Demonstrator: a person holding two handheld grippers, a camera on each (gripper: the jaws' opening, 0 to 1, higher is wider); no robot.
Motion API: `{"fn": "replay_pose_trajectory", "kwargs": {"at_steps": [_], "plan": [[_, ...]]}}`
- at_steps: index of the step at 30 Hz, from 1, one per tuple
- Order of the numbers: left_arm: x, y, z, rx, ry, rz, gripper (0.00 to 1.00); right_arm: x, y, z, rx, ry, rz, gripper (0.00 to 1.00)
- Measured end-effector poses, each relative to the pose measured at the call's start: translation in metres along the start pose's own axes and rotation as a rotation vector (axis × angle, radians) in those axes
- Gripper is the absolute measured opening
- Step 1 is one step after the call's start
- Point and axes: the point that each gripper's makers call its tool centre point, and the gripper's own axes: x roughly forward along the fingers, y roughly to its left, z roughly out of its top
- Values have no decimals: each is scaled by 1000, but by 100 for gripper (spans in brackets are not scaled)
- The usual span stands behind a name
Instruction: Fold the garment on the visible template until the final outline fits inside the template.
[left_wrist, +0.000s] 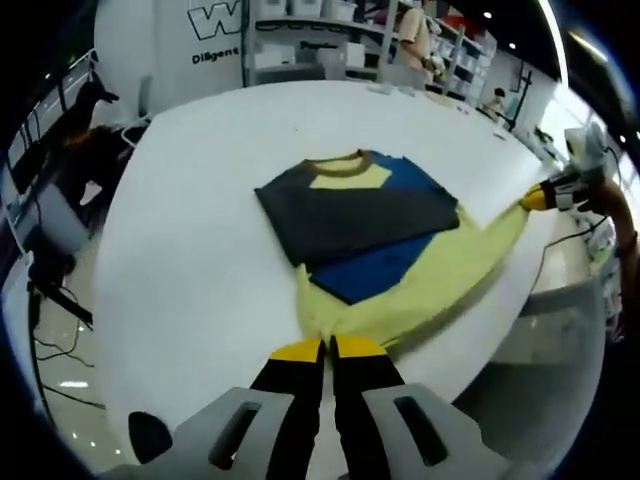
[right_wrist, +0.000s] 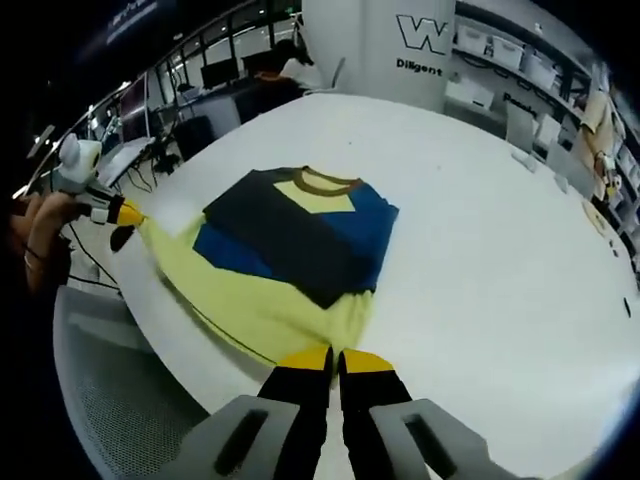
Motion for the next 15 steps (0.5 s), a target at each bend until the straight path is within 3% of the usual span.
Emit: {"fn": "replay_pose_trajectory", "kwargs": {"at_steps": [15], "plan": [[8,15,61,20,-84,28,1,10,-21,48,-34,-46,-41,0]]}}
